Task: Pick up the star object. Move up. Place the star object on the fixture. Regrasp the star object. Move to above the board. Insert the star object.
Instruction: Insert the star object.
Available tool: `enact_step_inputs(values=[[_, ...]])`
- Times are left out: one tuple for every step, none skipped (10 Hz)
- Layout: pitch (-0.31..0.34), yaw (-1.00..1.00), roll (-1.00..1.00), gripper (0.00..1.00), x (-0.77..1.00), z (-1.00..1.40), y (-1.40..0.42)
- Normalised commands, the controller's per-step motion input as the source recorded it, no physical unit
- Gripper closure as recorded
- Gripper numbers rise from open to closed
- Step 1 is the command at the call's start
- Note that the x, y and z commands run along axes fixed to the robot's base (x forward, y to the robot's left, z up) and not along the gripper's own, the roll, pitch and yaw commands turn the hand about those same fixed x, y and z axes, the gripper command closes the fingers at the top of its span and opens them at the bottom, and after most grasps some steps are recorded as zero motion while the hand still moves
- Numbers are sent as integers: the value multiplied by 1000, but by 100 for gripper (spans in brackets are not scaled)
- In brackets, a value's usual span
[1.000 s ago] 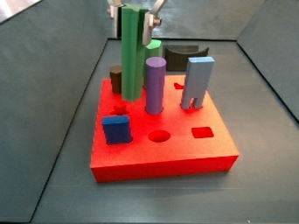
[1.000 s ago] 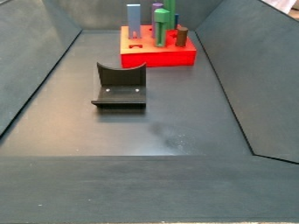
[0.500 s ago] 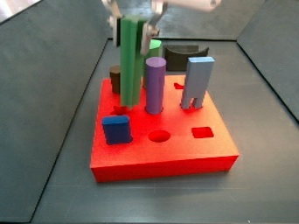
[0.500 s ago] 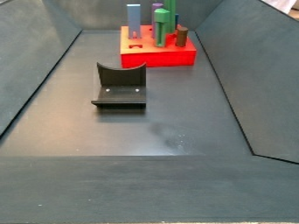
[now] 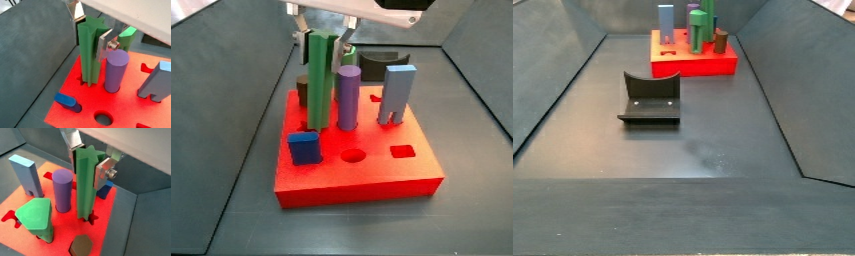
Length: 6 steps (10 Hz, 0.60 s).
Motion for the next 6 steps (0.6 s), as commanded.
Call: enact_step_inputs(values=[[-63,0,-27,100,-157,6,0],[-61,0,-17,100,-166,0,0],[-66,0,-16,100,-169,0,-3],[-36,0,-10,100,-46,0,0],[-26,0,-3,100,-63,0,0],[-23,0,-7,100,-57,0,-11]])
